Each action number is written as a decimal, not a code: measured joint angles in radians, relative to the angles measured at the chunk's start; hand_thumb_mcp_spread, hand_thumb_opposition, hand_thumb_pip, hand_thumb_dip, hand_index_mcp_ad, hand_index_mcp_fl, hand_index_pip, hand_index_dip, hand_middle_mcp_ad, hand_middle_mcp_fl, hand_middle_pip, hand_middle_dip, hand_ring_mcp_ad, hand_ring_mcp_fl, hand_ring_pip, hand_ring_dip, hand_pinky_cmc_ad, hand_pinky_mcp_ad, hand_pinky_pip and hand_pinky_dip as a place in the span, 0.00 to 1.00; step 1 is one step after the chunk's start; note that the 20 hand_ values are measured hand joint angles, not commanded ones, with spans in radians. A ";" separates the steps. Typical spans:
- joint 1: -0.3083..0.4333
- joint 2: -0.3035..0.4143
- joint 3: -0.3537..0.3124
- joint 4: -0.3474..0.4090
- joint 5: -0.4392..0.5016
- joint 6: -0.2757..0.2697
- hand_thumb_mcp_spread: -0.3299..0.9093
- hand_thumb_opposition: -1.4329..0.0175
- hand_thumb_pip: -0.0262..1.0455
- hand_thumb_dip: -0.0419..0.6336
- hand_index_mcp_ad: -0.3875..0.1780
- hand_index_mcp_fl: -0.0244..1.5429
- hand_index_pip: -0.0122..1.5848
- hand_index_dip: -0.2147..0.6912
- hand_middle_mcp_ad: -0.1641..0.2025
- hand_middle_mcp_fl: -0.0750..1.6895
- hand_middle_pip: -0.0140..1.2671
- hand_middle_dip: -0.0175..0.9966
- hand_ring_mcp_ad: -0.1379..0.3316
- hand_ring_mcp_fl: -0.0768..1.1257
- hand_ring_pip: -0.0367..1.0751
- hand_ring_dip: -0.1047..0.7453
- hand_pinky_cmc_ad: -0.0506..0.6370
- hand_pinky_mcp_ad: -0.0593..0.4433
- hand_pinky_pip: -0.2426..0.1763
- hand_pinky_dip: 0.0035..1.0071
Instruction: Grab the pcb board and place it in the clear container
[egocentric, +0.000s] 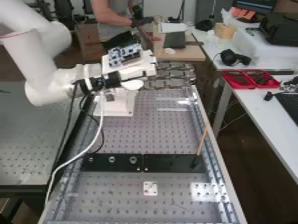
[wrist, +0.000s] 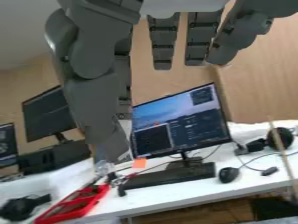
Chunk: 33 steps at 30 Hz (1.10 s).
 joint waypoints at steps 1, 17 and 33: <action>0.015 0.000 0.001 0.004 -0.006 0.007 0.86 0.38 0.42 0.43 0.30 0.39 0.85 0.35 0.67 0.07 0.12 0.19 0.61 0.11 0.11 0.22 0.56 0.36 0.44 0.19; 0.189 -0.117 0.076 -0.021 -0.026 0.026 0.86 0.38 0.42 0.43 0.30 0.39 0.83 0.39 0.68 0.10 0.12 0.19 0.60 0.12 0.11 0.22 0.55 0.36 0.44 0.19; 0.230 -0.244 0.190 -0.170 0.021 -0.036 0.86 0.38 0.42 0.43 0.30 0.39 0.83 0.39 0.68 0.10 0.12 0.19 0.60 0.12 0.11 0.22 0.55 0.36 0.44 0.19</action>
